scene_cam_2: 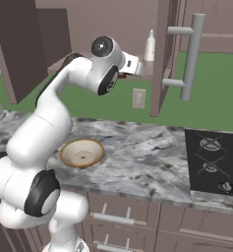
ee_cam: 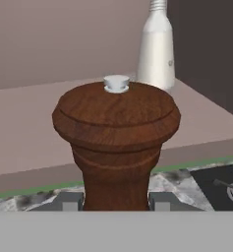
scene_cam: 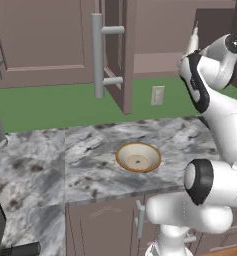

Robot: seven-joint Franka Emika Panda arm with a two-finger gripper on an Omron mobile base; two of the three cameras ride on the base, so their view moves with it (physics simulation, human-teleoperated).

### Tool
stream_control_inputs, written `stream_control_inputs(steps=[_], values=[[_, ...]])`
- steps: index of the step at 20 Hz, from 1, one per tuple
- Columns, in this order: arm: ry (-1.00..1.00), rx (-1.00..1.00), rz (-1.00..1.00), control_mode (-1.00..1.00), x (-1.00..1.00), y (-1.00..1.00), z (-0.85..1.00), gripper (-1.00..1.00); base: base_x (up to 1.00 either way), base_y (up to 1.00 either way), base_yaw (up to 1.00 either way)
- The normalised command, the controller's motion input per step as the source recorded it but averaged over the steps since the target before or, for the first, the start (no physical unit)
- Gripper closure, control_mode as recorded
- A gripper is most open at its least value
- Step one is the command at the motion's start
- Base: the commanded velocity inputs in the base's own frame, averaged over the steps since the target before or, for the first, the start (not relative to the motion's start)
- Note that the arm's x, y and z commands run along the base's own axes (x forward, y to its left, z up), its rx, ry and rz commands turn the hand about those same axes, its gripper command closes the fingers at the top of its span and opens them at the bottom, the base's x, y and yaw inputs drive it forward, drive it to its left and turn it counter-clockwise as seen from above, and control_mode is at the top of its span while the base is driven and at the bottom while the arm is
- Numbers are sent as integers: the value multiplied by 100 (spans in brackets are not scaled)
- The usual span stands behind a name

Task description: Retrieve the bottle and the shaker from the cabinet and place them next to the mixing bowl on the counter. Then add garlic from the fridge to the mixing bowl.

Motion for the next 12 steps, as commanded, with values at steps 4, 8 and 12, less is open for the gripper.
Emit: stream_control_inputs(steps=[4,8,12], values=[[0,-2,6,-100,-100,42,0,100,0,0,0],[0,-3,3,-100,-100,31,-11,100,0,0,0],[1,-4,1,-100,-99,18,-43,100,0,0,0]])
